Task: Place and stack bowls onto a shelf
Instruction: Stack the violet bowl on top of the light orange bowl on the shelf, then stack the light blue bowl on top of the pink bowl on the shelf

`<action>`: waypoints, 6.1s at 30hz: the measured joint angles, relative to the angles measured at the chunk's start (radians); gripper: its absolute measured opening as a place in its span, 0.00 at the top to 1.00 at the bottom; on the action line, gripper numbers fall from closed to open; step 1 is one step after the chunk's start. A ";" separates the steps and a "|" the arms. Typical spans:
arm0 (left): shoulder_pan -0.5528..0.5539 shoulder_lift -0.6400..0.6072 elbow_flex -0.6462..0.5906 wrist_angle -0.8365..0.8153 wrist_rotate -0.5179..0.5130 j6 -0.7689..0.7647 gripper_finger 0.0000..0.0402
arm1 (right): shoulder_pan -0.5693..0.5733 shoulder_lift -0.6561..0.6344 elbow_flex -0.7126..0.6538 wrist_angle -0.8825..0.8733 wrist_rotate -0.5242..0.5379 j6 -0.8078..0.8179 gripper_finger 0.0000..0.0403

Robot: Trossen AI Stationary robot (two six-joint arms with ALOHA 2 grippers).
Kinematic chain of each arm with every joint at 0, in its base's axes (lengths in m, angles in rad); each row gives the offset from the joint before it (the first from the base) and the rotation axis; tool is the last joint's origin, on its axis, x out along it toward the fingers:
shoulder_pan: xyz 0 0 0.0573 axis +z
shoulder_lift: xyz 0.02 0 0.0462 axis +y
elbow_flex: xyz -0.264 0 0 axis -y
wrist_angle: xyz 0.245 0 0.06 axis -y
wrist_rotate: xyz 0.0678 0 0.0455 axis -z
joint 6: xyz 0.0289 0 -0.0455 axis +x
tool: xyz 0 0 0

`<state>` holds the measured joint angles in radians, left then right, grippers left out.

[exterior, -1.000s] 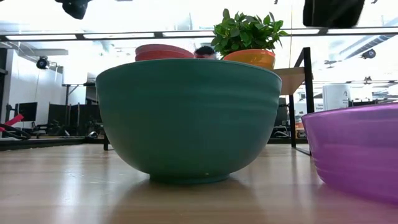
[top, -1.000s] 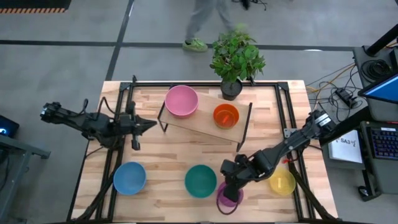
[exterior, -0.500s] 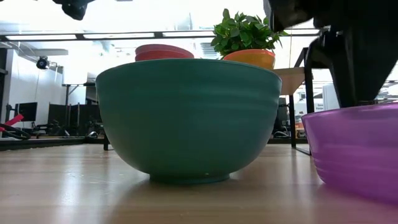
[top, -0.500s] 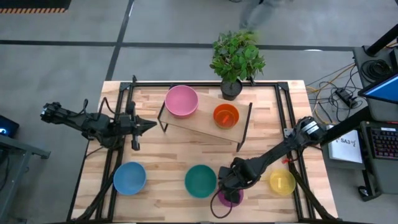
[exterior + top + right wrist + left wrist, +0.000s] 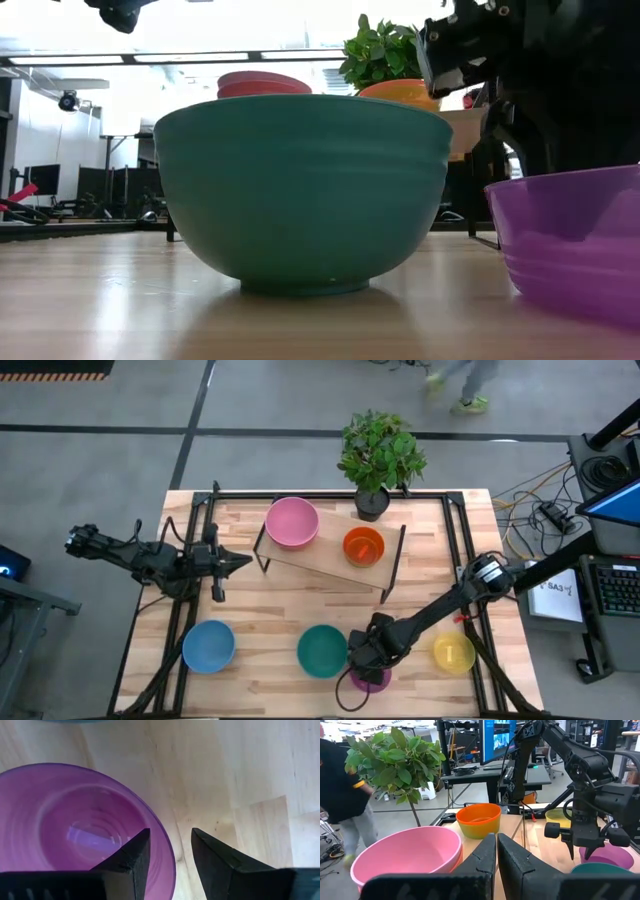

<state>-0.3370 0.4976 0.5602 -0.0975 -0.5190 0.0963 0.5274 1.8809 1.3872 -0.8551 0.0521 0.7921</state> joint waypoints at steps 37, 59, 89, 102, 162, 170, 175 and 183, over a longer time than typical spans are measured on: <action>0.000 0.000 0.000 0.015 -0.003 0.000 1.00 | -0.237 -0.544 -0.002 -0.005 -0.065 0.195 0.98; 0.000 -0.001 0.000 0.012 0.002 0.018 1.00 | -0.809 -0.632 0.088 -0.314 -0.014 0.070 0.98; 0.000 -0.001 0.000 0.006 0.006 0.026 1.00 | -0.825 -0.572 0.130 -0.316 -0.041 -0.029 0.76; 0.000 0.000 0.000 -0.001 0.006 0.027 1.00 | -0.748 -0.696 0.014 -0.095 0.103 -0.340 0.96; 0.000 0.214 0.000 0.078 0.135 -0.195 1.00 | 0.034 -0.796 -0.473 0.676 0.497 -0.637 0.98; 0.000 0.459 0.133 0.081 0.276 -0.314 1.00 | 0.164 -0.719 -0.485 0.700 0.587 -0.665 0.98; -0.003 0.596 0.264 -0.058 0.276 -0.331 1.00 | 0.196 -0.701 -0.572 0.922 0.565 -0.800 0.98; -0.018 0.759 0.391 -0.178 0.277 -0.370 0.93 | 0.160 -0.794 -0.748 1.234 0.381 -0.957 0.98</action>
<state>-0.3555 1.2568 0.9509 -0.2751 -0.2423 -0.2741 0.6874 1.0864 0.6395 0.3786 0.4332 -0.1650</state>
